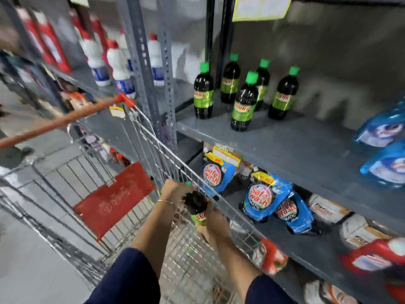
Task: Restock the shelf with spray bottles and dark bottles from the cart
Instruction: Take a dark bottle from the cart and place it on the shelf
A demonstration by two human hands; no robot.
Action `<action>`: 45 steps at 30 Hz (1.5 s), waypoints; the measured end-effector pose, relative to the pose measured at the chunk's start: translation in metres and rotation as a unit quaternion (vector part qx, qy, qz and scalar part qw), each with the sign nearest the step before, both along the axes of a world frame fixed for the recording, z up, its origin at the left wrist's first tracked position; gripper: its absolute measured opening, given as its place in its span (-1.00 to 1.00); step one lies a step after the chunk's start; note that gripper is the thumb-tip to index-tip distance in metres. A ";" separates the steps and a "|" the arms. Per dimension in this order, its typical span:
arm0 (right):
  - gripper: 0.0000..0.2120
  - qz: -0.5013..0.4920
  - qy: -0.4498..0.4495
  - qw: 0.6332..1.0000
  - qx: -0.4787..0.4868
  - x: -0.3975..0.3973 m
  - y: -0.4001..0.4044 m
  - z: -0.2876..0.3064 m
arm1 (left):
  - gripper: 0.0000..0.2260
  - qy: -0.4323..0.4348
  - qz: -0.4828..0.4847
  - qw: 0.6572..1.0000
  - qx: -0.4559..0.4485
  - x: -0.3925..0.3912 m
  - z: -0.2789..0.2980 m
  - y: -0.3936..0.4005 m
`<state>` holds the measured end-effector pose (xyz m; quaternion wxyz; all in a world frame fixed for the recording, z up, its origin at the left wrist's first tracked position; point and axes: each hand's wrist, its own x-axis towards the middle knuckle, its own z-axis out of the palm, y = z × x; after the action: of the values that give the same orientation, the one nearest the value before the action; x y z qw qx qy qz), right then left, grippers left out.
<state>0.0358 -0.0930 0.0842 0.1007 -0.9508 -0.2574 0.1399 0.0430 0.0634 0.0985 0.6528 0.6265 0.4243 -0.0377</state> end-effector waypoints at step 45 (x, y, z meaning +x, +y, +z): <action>-0.42 -0.207 -0.042 0.904 0.371 0.243 -0.090 0.126 | -0.57 -0.244 -0.123 0.887 0.373 0.241 0.198 -0.155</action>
<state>0.2789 -0.1826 0.2106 0.4622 -0.8814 -0.0924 -0.0303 0.2840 -0.0918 0.2970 0.4438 0.8603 0.1540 0.1978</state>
